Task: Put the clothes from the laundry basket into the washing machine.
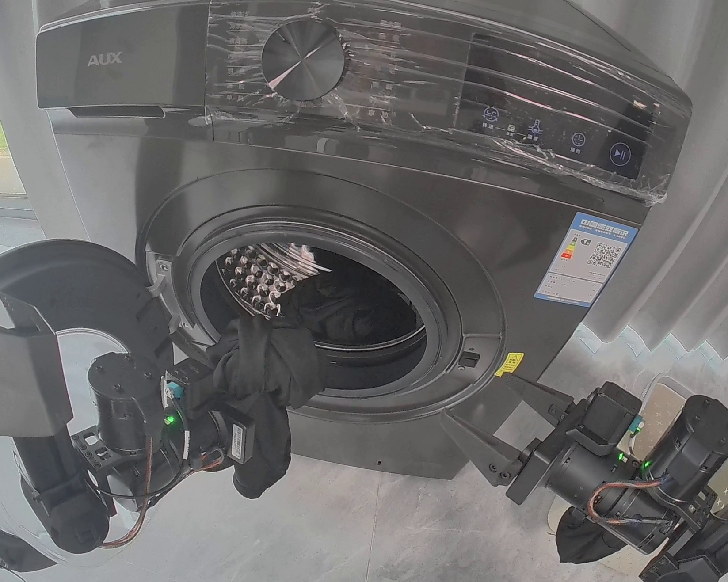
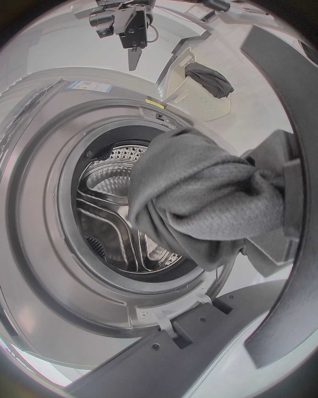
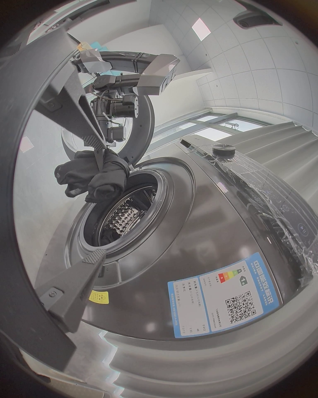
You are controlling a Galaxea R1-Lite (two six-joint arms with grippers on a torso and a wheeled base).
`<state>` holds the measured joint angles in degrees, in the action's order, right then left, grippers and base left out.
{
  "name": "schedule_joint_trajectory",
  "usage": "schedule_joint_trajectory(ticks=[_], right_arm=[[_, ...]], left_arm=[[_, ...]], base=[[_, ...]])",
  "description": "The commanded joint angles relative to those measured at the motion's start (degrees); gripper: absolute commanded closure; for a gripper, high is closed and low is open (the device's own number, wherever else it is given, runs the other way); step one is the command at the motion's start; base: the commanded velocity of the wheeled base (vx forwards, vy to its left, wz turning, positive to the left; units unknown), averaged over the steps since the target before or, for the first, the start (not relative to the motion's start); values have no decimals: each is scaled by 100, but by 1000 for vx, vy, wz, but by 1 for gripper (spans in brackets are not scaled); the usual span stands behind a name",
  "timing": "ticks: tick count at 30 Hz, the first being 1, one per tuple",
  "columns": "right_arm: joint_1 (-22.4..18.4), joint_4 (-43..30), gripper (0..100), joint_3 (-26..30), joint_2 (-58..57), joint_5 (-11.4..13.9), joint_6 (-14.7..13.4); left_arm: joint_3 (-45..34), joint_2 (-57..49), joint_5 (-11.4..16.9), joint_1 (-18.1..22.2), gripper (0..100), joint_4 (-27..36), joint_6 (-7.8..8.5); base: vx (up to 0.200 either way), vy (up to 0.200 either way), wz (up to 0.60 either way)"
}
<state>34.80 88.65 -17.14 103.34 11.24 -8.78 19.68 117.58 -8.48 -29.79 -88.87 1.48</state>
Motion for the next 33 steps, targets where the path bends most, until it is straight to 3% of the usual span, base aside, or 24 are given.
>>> schedule_joint_trajectory(ticks=[1,6,12,15,17,19,24,28,33], right_arm=[[0,3,0,0,11,1,-1],[9,3,0,0,11,1,-1],[70,-6,0,9,-7,-34,-1],[70,-6,0,53,-7,-25,-1],[79,-6,0,106,-7,-17,-1],[79,-6,0,114,-16,-17,-1],[88,-6,0,246,-42,1,8],[97,-6,0,317,-42,1,16],[97,-6,0,440,-33,1,25]], left_arm=[[-16,11,-4,-79,100,-8,-7],[-43,11,-4,-378,100,-8,-77],[80,28,57,-835,100,1,-745],[238,107,66,-774,100,1,-701],[660,450,22,-624,100,1,-517],[757,582,22,-589,100,1,-525],[1073,1109,-57,-563,100,10,-772],[1900,1461,-444,-563,100,72,-1062],[2488,1821,-531,-554,100,133,-1079]], base=[[200,0,0],[160,0,0],[0,0,0],[0,0,0],[0,0,0],[0,0,0],[0,0,0],[0,0,0],[0,0,0]])
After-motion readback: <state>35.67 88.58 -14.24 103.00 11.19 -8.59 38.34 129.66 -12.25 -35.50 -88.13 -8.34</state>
